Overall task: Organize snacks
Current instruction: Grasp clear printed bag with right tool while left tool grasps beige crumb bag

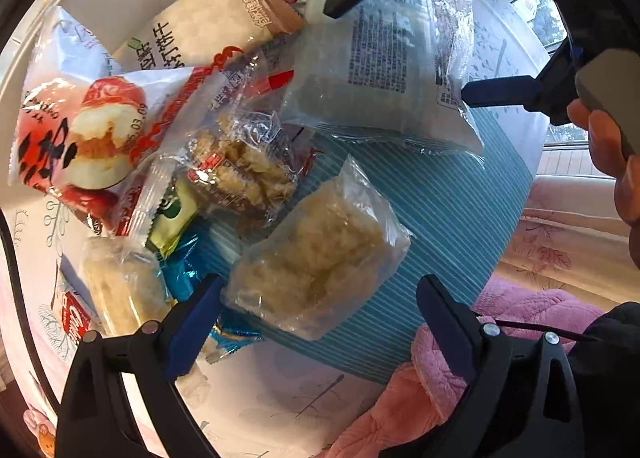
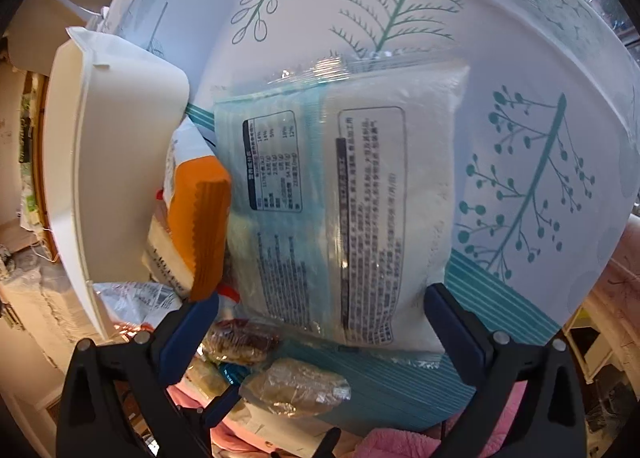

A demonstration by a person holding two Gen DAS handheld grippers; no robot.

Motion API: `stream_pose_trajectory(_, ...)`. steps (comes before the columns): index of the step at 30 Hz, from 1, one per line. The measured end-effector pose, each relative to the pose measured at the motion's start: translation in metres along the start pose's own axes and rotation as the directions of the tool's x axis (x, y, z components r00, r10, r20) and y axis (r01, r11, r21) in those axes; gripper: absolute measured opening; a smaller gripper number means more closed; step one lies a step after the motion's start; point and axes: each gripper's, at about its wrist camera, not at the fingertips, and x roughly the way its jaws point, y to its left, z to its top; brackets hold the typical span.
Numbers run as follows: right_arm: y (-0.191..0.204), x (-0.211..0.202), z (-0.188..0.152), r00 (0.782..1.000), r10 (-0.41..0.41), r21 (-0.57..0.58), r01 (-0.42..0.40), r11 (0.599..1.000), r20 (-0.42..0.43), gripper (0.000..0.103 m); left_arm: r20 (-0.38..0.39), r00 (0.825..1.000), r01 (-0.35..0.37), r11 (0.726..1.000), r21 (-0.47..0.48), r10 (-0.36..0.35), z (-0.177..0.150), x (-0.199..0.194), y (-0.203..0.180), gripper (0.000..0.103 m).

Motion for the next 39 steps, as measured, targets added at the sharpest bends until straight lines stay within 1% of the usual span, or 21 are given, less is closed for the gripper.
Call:
stream_pose_trajectory(4,0.008,0.003,0.003,0.999,-0.049,-0.003,0.049,0.999,0.013,0.103,-0.019,0.999,0.025,0.999,-0.025,-0.026,0.000,0.008,0.001,0.096)
stream_pose_trajectory(6,0.018,0.005,0.010,0.997,-0.076,0.002,0.076,0.997,0.020,0.103,-0.027,0.999,0.037,0.999,-0.034,-0.038,0.002,0.012,0.004,0.095)
stream_pose_trajectory(8,0.023,0.007,0.015,0.995,-0.099,0.008,0.099,0.995,0.029,0.103,-0.035,0.999,0.033,0.999,-0.041,-0.035,0.004,0.015,0.004,0.095)
stream_pose_trajectory(12,0.035,0.009,0.021,0.989,-0.141,0.008,0.140,0.990,0.046,0.103,-0.049,0.998,0.031,0.997,-0.065,-0.035,0.005,0.024,0.007,0.087)
stream_pose_trajectory(15,0.050,0.014,0.029,0.984,-0.168,0.014,0.168,0.986,0.053,0.103,-0.051,0.998,0.029,0.997,-0.067,-0.033,0.006,0.027,0.008,0.086)
stream_pose_trajectory(18,0.053,0.014,0.035,0.982,-0.178,0.028,0.176,0.984,0.068,0.103,-0.053,0.998,0.020,0.997,-0.069,-0.024,0.009,0.026,0.012,0.085)
stream_pose_trajectory(20,0.058,0.010,0.044,0.978,-0.194,0.018,0.193,0.981,0.071,0.103,-0.051,0.999,0.008,0.997,-0.070,-0.011,0.011,0.025,0.012,0.081)
stream_pose_trajectory(22,0.063,0.010,0.047,0.976,-0.204,0.009,0.204,0.979,0.077,0.103,-0.047,0.999,-0.008,0.997,-0.074,0.005,0.013,0.023,0.014,0.074)
stream_pose_trajectory(23,0.068,0.010,0.049,0.974,-0.211,0.002,0.212,0.977,0.080,0.103,-0.044,0.999,-0.012,0.997,-0.076,0.009,0.013,0.022,0.015,0.073)
stream_pose_trajectory(27,0.082,0.018,0.047,0.968,-0.234,-0.042,0.238,0.970,0.092,0.103,-0.025,1.000,-0.008,0.997,-0.074,0.006,0.013,0.016,0.019,0.065)
stream_pose_trajectory(31,0.101,0.016,0.046,0.970,-0.226,-0.066,0.232,0.970,0.091,0.103,0.000,1.000,-0.001,0.997,-0.077,0.001,0.010,0.011,0.019,0.061)
stream_pose_trajectory(34,0.103,0.014,0.042,0.971,-0.218,-0.088,0.227,0.970,0.102,0.099,0.019,1.000,0.004,0.996,-0.093,-0.002,0.007,0.005,0.021,0.060)
stream_pose_trajectory(36,0.109,0.008,0.038,0.968,-0.210,-0.114,0.226,0.967,0.137,0.089,0.036,0.999,-0.006,0.994,-0.105,0.010,0.000,0.001,0.023,0.060)
stream_pose_trajectory(39,0.121,0.003,0.032,0.958,-0.217,-0.177,0.250,0.952,0.190,0.080,0.067,0.997,-0.018,0.992,-0.125,0.027,-0.007,-0.006,0.027,0.060)
